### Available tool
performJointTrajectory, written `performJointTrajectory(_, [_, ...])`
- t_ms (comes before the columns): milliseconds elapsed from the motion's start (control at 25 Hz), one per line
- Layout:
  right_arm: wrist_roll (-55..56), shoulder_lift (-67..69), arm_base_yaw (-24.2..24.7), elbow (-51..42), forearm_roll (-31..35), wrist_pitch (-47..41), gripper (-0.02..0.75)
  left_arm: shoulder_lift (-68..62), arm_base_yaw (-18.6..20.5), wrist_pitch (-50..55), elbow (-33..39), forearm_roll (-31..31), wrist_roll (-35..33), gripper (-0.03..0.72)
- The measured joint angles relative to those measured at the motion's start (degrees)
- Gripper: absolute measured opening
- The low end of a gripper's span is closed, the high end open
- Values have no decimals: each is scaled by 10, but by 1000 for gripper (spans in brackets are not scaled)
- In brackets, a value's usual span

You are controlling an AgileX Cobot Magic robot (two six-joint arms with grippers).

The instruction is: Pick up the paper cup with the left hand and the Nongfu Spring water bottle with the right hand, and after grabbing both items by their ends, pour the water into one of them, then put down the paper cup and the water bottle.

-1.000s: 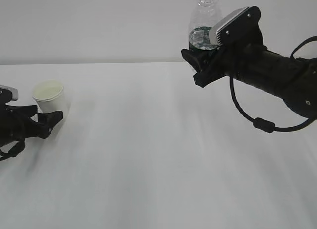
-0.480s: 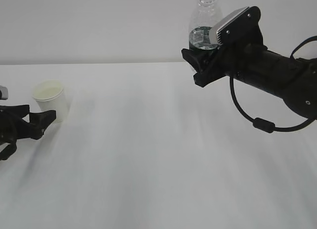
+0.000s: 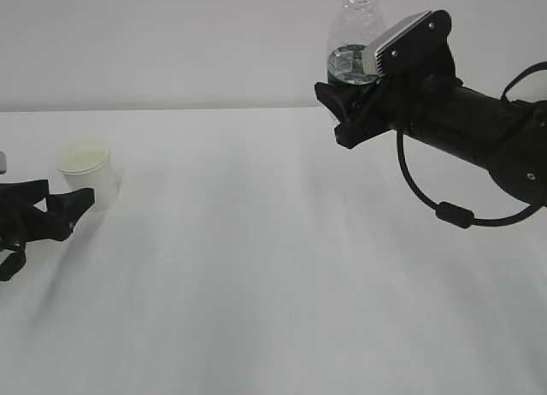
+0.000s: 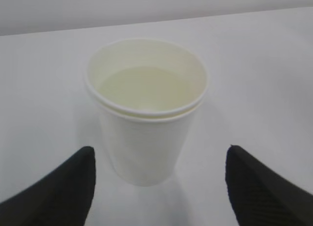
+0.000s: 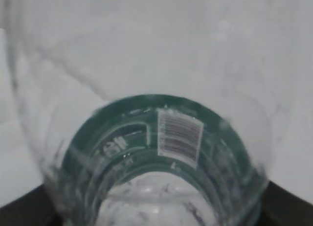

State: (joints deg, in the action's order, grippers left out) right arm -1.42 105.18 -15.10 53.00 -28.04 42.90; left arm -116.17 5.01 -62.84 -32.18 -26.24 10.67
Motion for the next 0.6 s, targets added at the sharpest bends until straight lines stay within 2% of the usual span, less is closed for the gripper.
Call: performJointTrajectory(600, [0, 0, 0, 0, 98, 0, 482, 0, 0, -5, 0, 7, -1, 591])
